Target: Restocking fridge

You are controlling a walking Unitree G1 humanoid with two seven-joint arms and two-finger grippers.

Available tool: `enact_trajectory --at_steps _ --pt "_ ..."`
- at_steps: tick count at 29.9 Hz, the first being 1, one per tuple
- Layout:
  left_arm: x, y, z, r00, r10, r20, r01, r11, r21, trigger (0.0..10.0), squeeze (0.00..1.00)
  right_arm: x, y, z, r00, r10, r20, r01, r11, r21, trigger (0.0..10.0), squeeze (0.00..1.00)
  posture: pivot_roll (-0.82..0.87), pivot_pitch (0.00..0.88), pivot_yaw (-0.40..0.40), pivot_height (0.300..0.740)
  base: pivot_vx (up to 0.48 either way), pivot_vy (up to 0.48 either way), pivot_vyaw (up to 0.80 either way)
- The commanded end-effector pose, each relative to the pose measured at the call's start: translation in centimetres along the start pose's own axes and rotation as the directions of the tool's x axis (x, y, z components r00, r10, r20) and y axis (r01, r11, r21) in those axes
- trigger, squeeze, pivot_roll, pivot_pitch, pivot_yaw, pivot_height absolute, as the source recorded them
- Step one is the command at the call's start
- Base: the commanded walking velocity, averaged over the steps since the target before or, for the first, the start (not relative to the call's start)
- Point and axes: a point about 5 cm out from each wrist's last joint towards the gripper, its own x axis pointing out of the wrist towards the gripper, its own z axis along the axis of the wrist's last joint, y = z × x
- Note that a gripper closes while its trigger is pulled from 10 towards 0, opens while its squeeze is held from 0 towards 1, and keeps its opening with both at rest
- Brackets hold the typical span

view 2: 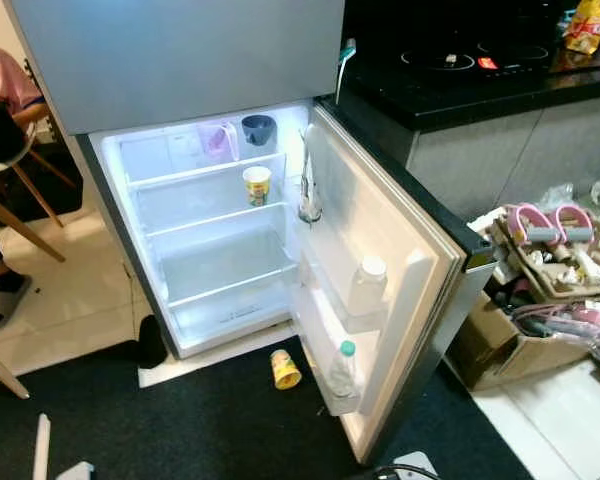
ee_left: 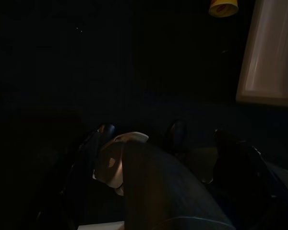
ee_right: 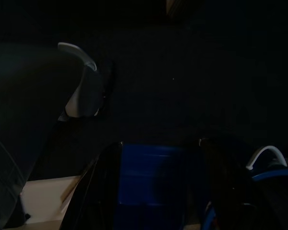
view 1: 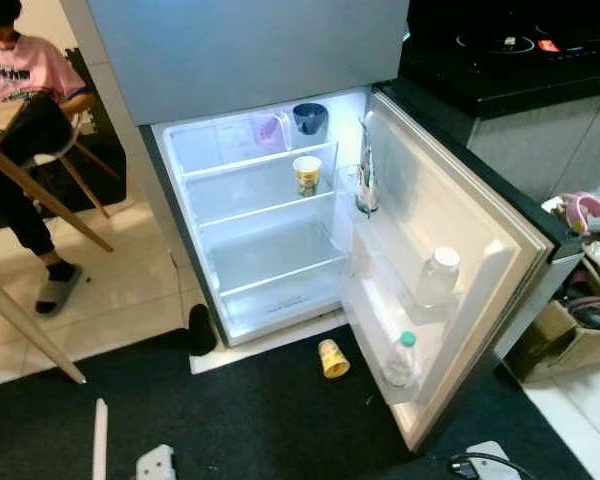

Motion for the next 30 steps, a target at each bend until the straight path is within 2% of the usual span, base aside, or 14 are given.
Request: enact_trajectory --at_steps 1,4,7,8,11,19,24,28,30 --pt "0.2 -0.5 0.1 1.000 -0.008 0.012 0.008 1.000 0.009 10.0 0.00 0.1 0.4 0.1 1.000 -0.001 0.010 0.000 1.000 0.021 10.0 0.00 -0.03 0.000 0.023 0.740 0.000 0.000 0.00" --pt "0.2 -0.5 0.3 1.000 -0.013 -0.014 0.015 0.993 0.121 10.0 0.00 0.2 0.9 0.1 1.000 -0.004 0.014 0.003 0.999 0.036 10.0 0.00 0.00 0.000 0.023 0.740 0.000 0.000 0.00" --pt "-0.1 0.6 0.3 0.999 0.035 -0.019 -0.032 0.989 0.146 10.0 0.00 0.3 1.3 0.2 1.000 -0.008 0.015 0.008 1.000 0.026 10.0 0.00 0.00 0.000 0.023 0.740 0.000 0.000 0.00" --pt "-0.4 1.2 0.1 0.997 0.071 -0.041 -0.062 0.980 0.190 10.0 0.00 0.3 1.4 0.4 1.000 -0.011 0.021 0.010 0.999 0.032 10.0 0.00 -0.01 0.000 0.026 0.740 0.000 0.000 0.00" --pt "-0.6 1.6 -0.5 0.993 0.098 -0.071 -0.078 0.967 0.244 10.0 0.00 0.3 1.4 0.6 1.000 -0.012 0.027 0.011 0.999 0.031 10.0 0.00 0.00 0.000 0.025 0.740 0.000 0.000 0.00" --pt "-0.6 1.5 -0.4 0.993 0.102 -0.056 -0.086 0.969 0.231 10.0 0.00 0.4 1.8 0.9 1.000 -0.006 0.030 0.005 1.000 0.012 10.0 0.00 0.00 0.000 0.026 0.740 0.000 0.000 0.00" --pt "-0.3 1.5 0.6 0.991 0.131 -0.035 -0.117 0.958 0.261 10.0 0.00 0.3 1.6 1.2 1.000 -0.014 0.028 0.014 1.000 0.008 10.0 0.00 0.03 0.000 0.048 0.740 0.000 0.000 0.00" --pt "-0.2 1.1 0.3 0.992 0.112 -0.064 -0.084 0.937 0.338 10.0 0.00 0.2 0.9 1.2 0.998 -0.048 0.039 0.044 0.995 0.087 10.0 0.00 0.04 0.000 0.036 0.740 0.000 0.000 0.00" --pt "-0.3 1.5 0.7 0.991 0.121 -0.058 -0.094 0.936 0.339 10.0 0.00 0.2 0.9 1.0 0.999 -0.041 0.037 0.037 0.994 0.100 10.0 0.00 0.02 0.000 0.047 0.740 0.000 0.000 0.00"
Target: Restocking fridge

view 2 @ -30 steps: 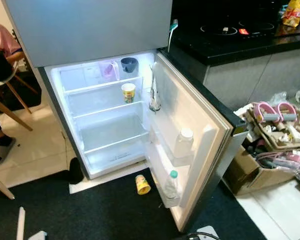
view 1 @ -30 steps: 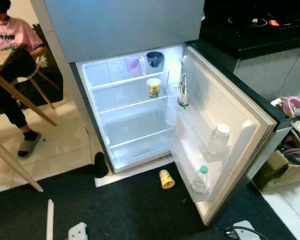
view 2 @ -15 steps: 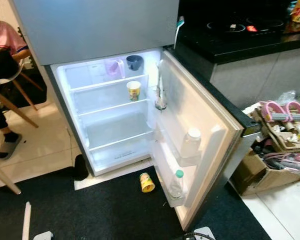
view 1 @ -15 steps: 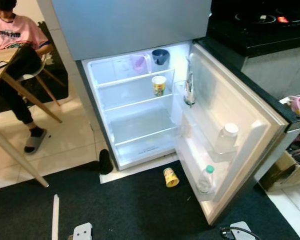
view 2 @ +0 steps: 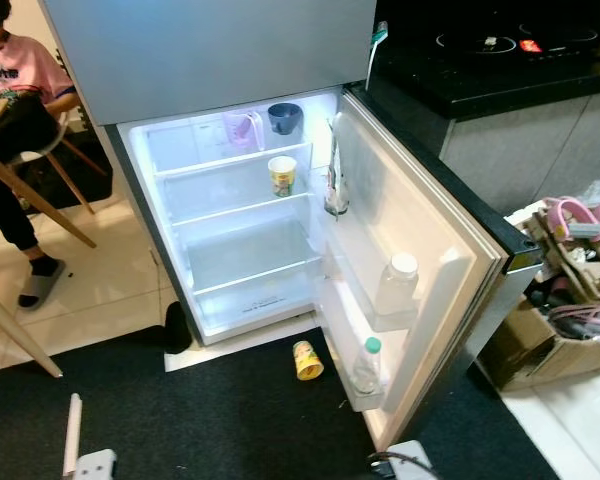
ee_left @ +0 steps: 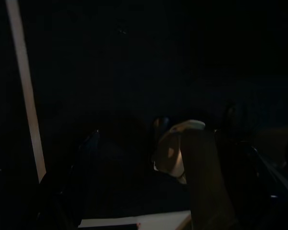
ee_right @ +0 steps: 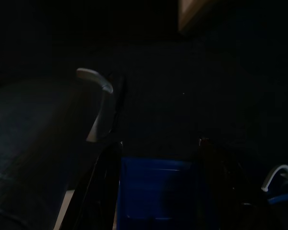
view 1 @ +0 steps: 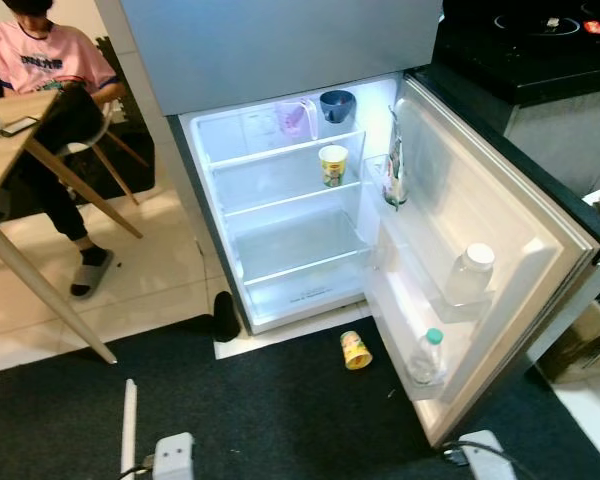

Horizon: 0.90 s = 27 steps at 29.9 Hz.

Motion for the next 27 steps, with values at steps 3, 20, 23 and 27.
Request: enact_trajectory --at_steps 3,20,23,27 --pt "-0.4 1.6 0.0 0.999 0.038 -0.029 -0.037 0.998 0.045 10.0 0.00 0.0 0.0 -0.3 1.000 -0.016 -0.003 0.016 0.999 0.042 10.0 0.00 0.00 0.000 0.046 0.740 0.000 0.000 0.00" --pt "0.4 0.1 1.7 1.000 0.014 0.000 -0.014 0.999 0.046 10.0 0.00 -0.1 -0.7 -0.7 0.999 -0.040 -0.009 0.040 0.994 0.102 10.0 0.00 -0.03 0.000 0.068 0.740 0.000 0.000 0.00" --pt "0.4 0.5 2.3 0.999 0.028 0.018 -0.028 0.999 0.036 10.0 0.00 -0.1 -0.8 -0.5 0.999 -0.033 0.000 0.033 0.994 0.105 10.0 0.00 -0.03 0.000 0.065 0.740 0.000 0.000 0.00" --pt "0.1 0.9 1.3 0.999 0.042 0.002 -0.042 0.999 0.011 10.0 0.00 -0.1 -0.6 -0.9 1.000 -0.026 -0.009 0.027 0.994 0.108 10.0 0.00 -0.03 0.000 0.055 0.740 0.000 0.000 0.00"
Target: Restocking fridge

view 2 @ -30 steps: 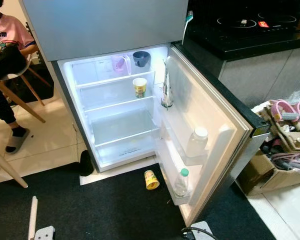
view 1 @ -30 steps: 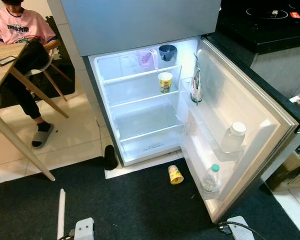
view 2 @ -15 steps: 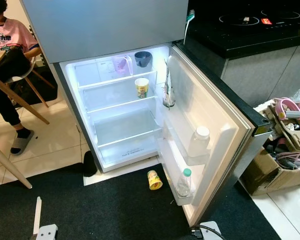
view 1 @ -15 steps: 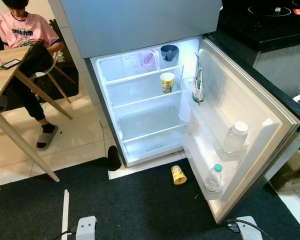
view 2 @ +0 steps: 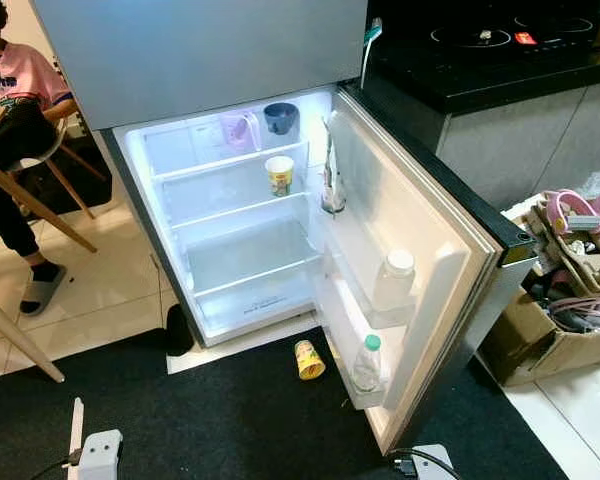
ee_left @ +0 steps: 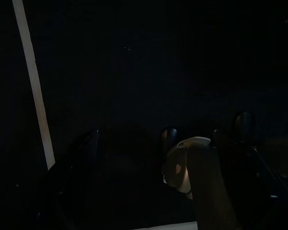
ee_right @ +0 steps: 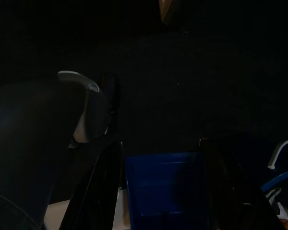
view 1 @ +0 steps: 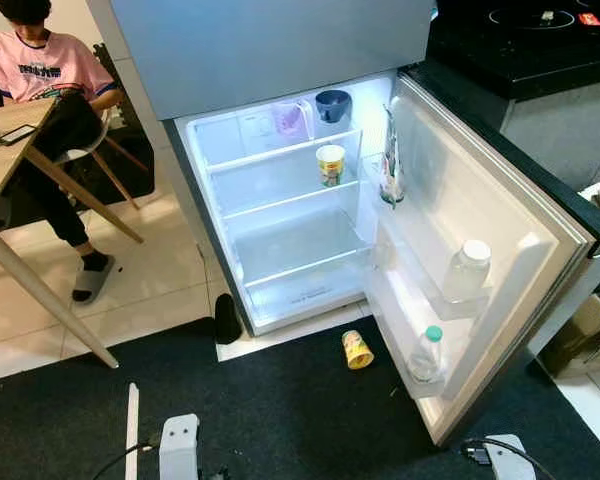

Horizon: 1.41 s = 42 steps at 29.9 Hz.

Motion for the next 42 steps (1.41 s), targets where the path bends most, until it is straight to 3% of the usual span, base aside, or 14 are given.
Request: enact_trajectory --at_steps 1,5,10,21,30,32,40,41,42 --pt "-0.4 0.7 -1.3 0.999 0.024 -0.032 -0.025 0.999 -0.029 10.0 0.00 0.0 0.3 -0.2 1.000 0.008 0.002 -0.008 1.000 0.016 10.0 0.00 -0.03 0.000 0.055 0.740 0.000 0.000 0.00" --pt "-0.6 0.5 -2.2 0.998 0.017 -0.062 -0.018 1.000 -0.006 10.0 0.00 0.1 0.7 -0.3 1.000 0.020 0.000 -0.020 1.000 0.003 10.0 0.00 -0.03 0.000 0.051 0.740 0.000 0.000 0.00" --pt "-0.6 -0.3 -2.9 0.998 -0.002 -0.067 -0.001 0.999 -0.040 10.0 0.00 0.1 0.6 -0.8 1.000 0.018 -0.017 -0.018 1.000 -0.006 10.0 0.00 -0.02 0.000 0.046 0.740 0.000 0.000 0.00" --pt "-0.2 -1.0 -2.1 0.998 -0.023 -0.052 0.021 0.999 -0.031 10.0 0.00 0.1 0.9 0.5 0.999 0.030 0.013 -0.030 0.999 -0.022 10.0 0.00 -0.02 0.000 0.034 0.740 0.000 0.000 0.00" --pt "-0.2 -0.9 -2.2 0.999 0.002 -0.035 -0.007 0.988 -0.152 10.0 0.00 -0.1 -0.2 1.4 0.999 0.014 0.052 -0.013 1.000 -0.010 10.0 0.00 -0.03 0.000 0.022 0.740 0.000 0.000 0.00" --pt "-0.3 -0.7 -2.2 0.999 0.001 -0.034 -0.006 0.989 -0.148 10.0 0.00 -0.1 -0.5 2.0 0.997 -0.001 0.072 0.000 1.000 0.009 10.0 0.00 -0.03 0.000 0.030 0.740 0.000 0.000 0.00" --pt "-0.4 -0.3 -2.3 0.999 0.006 -0.037 -0.011 0.989 -0.147 10.0 0.00 -0.6 -2.0 5.0 0.988 -0.036 0.153 0.045 0.998 -0.054 10.0 0.00 -0.03 0.000 0.029 0.740 0.000 0.000 0.00" --pt "-0.4 -0.3 -2.3 0.999 0.003 -0.037 -0.009 0.989 -0.150 10.0 0.00 -0.7 -2.0 6.1 0.981 -0.011 0.194 0.023 0.998 -0.060 10.0 0.00 -0.03 0.000 0.028 0.740 0.000 0.000 0.00" --pt "-0.4 -0.5 -2.4 0.999 -0.005 -0.041 -0.001 0.989 -0.146 10.0 0.00 -1.2 -2.0 8.7 0.953 0.041 0.299 -0.032 0.999 -0.035 10.0 0.00 -0.03 0.000 0.026 0.740 0.000 0.000 0.00"
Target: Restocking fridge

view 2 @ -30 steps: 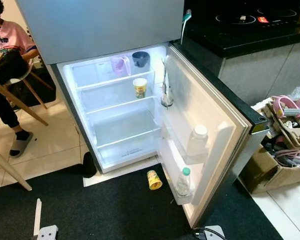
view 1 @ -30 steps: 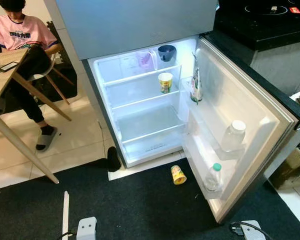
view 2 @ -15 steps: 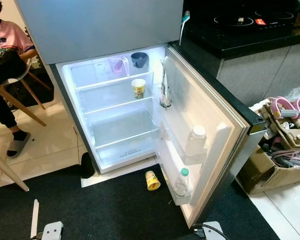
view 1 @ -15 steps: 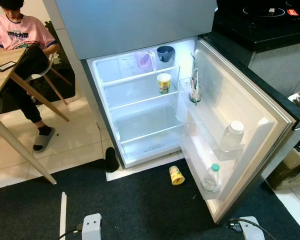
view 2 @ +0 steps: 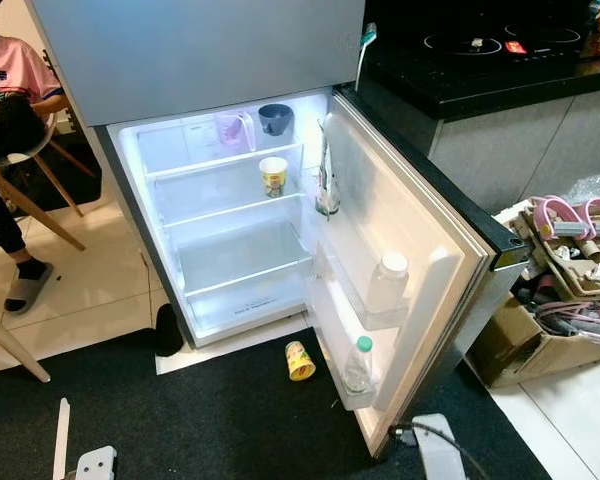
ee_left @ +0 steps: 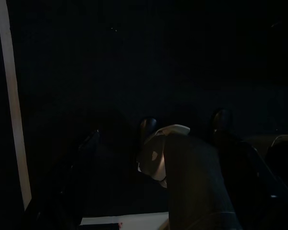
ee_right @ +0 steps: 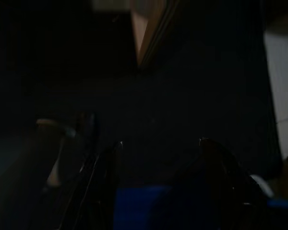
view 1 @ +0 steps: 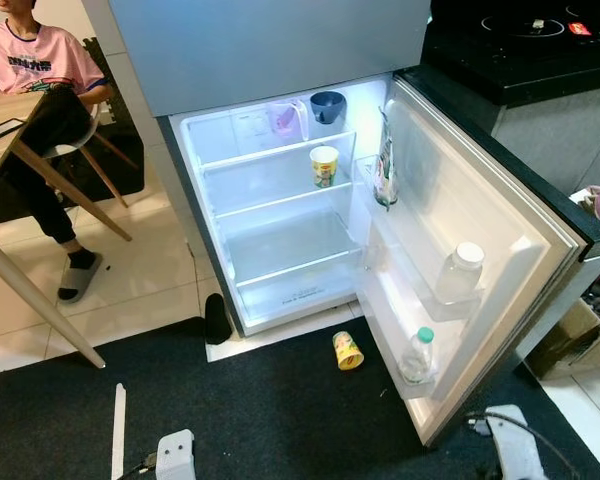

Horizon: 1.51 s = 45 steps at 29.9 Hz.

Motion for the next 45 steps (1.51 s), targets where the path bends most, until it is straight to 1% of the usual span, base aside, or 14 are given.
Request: enact_trajectory --at_steps 1,3,7,9,12,15,17,23,26,34,39,42,43,45 --pt "-0.1 0.4 -0.4 1.000 0.009 -0.016 -0.010 1.000 -0.009 10.0 0.00 0.0 0.1 2.2 0.994 0.038 0.101 -0.040 0.999 0.014 10.0 0.00 -0.03 0.000 0.026 0.740 0.000 0.000 0.00" --pt "-0.1 0.3 -0.4 1.000 0.007 -0.019 -0.007 1.000 -0.008 10.0 0.00 0.0 -0.1 3.8 0.988 0.054 0.145 -0.058 0.998 0.025 10.0 0.00 -0.03 0.000 0.026 0.740 0.000 0.000 0.00" --pt "-0.1 0.1 -0.7 1.000 -0.004 -0.027 0.003 1.000 -0.009 10.0 0.00 0.0 0.3 4.4 0.981 0.114 0.157 -0.120 0.992 0.029 10.0 0.00 -0.03 0.000 0.020 0.740 0.000 0.000 0.00" --pt "-0.2 0.2 -0.8 1.000 -0.003 -0.030 0.003 1.000 -0.009 10.0 0.00 0.0 1.2 4.2 0.974 0.173 0.147 -0.179 0.984 0.025 10.0 0.00 -0.03 0.000 0.017 0.740 0.000 0.000 0.00" --pt "-0.2 0.2 -0.8 0.999 -0.002 -0.033 0.002 1.000 -0.007 10.0 0.00 0.1 3.7 3.7 0.934 0.334 0.123 -0.333 0.942 -0.034 10.0 0.00 -0.02 0.000 0.014 0.740 0.000 0.000 0.00" --pt "-0.2 0.1 -0.9 0.999 -0.004 -0.036 0.004 1.000 -0.004 10.0 0.00 0.2 4.8 3.5 0.920 0.373 0.117 -0.370 0.928 -0.046 10.0 0.00 -0.02 0.000 0.013 0.740 0.000 0.000 0.00" --pt "-0.2 0.1 -1.0 0.999 -0.008 -0.039 0.008 1.000 0.000 10.0 0.00 0.2 5.3 3.4 0.922 0.369 0.118 -0.366 0.929 -0.047 10.0 0.00 -0.02 0.000 0.012 0.740 0.000 0.000 0.00" --pt "-0.2 -0.1 -1.1 0.999 -0.014 -0.043 0.015 1.000 0.007 10.0 0.00 0.3 5.6 2.5 0.928 0.361 0.092 -0.356 0.932 -0.065 10.0 0.00 -0.01 0.000 0.009 0.740 0.000 0.000 0.38" --pt "-0.2 -0.1 -1.1 0.999 -0.016 -0.046 0.017 1.000 0.014 10.0 0.00 0.3 5.7 1.9 0.928 0.361 0.086 -0.360 0.932 -0.031 10.0 0.00 -0.01 0.000 0.009 0.740 0.000 0.000 0.69" --pt "-0.2 -0.1 -1.3 0.998 -0.019 -0.055 0.021 0.999 0.026 10.0 0.00 0.2 5.6 1.2 0.928 0.364 0.072 -0.364 0.931 -0.011 10.0 0.00 -0.01 0.000 0.012 0.740 0.000 0.000 0.69" --pt "-0.2 -0.2 -1.3 0.998 -0.022 -0.054 0.024 0.999 0.027 10.0 0.00 0.3 5.1 1.8 0.940 0.328 0.092 -0.329 0.944 0.002 10.0 0.00 0.00 0.000 0.014 0.740 0.000 0.000 0.59" --pt "-0.2 -0.1 -1.3 0.998 -0.024 -0.053 0.025 0.999 0.033 10.0 0.00 0.4 4.3 3.9 0.959 0.249 0.137 -0.253 0.967 0.012 10.0 0.00 0.00 0.000 0.024 0.740 0.000 0.000 0.00" --pt "-0.2 -0.1 -1.3 0.998 -0.024 -0.053 0.025 0.999 0.033 10.0 0.00 0.4 4.3 3.9 0.959 0.249 0.137 -0.253 0.967 0.012 10.0 0.00 0.00 0.000 0.024 0.740 0.000 0.000 0.00" --pt "-0.2 -0.1 -1.3 0.998 -0.024 -0.053 0.026 0.999 0.035 10.0 0.00 0.4 4.0 5.1 0.960 0.227 0.166 -0.234 0.972 0.021 10.0 0.00 0.00 0.000 0.024 0.740 0.000 0.000 0.00"
